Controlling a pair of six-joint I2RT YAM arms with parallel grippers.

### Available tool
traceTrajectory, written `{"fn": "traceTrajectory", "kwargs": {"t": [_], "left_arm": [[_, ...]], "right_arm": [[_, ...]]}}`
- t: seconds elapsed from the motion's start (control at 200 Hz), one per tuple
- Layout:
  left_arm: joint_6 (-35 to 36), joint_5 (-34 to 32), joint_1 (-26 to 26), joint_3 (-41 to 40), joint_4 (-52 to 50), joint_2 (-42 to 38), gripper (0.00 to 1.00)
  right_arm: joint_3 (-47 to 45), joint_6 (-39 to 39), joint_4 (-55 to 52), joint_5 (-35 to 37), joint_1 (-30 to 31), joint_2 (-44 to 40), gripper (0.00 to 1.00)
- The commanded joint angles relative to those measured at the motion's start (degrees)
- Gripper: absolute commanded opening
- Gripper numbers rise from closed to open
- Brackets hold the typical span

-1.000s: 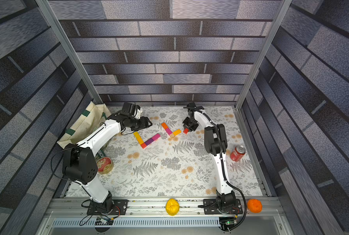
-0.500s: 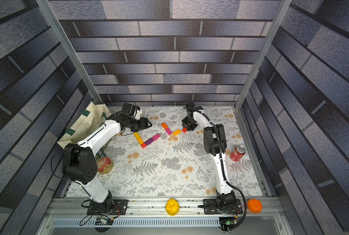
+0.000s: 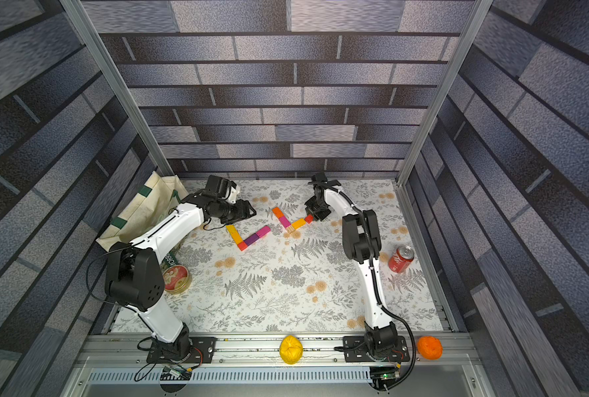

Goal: Assemble the letter v with building blocks
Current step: Assemble the building block at the center of the board.

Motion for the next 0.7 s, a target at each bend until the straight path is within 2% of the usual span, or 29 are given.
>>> {"fn": "traceTrajectory", "kwargs": {"t": [0.0, 0.386, 0.696], "left_arm": [[-0.47, 1.05, 0.34, -1.10, 0.53, -2.65, 0.68], [-0.87, 0.94, 0.41, -1.56, 0.84, -2.54, 0.68], [-0.85, 0.84, 0.45, -1.64, 0.84, -2.63, 0.70]], "right_arm": [[-2.22, 2.58, -0.78, 1.15, 0.70, 3.02, 0.20], [-3.97, 4.79, 0.15, 0.97, 0.88, 2.75, 0.21], [-5.23, 5.45, 0.70, 0.96, 1.06, 2.58, 0.30]]}}
